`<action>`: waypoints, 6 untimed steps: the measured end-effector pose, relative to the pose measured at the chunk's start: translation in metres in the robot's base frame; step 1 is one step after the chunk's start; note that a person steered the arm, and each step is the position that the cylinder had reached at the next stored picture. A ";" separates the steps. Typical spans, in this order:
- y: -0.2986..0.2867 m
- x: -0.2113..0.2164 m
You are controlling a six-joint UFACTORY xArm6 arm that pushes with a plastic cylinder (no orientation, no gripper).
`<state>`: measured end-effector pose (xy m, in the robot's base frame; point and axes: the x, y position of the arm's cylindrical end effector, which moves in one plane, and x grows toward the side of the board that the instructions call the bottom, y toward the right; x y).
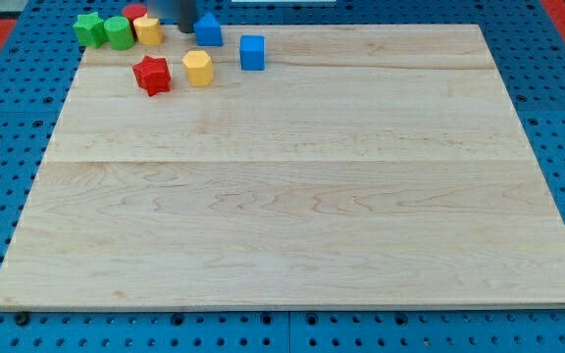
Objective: Place the blue cube below the blue triangle
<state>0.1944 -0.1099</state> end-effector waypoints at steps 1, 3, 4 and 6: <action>0.082 0.015; 0.025 0.018; 0.022 0.052; 0.126 0.065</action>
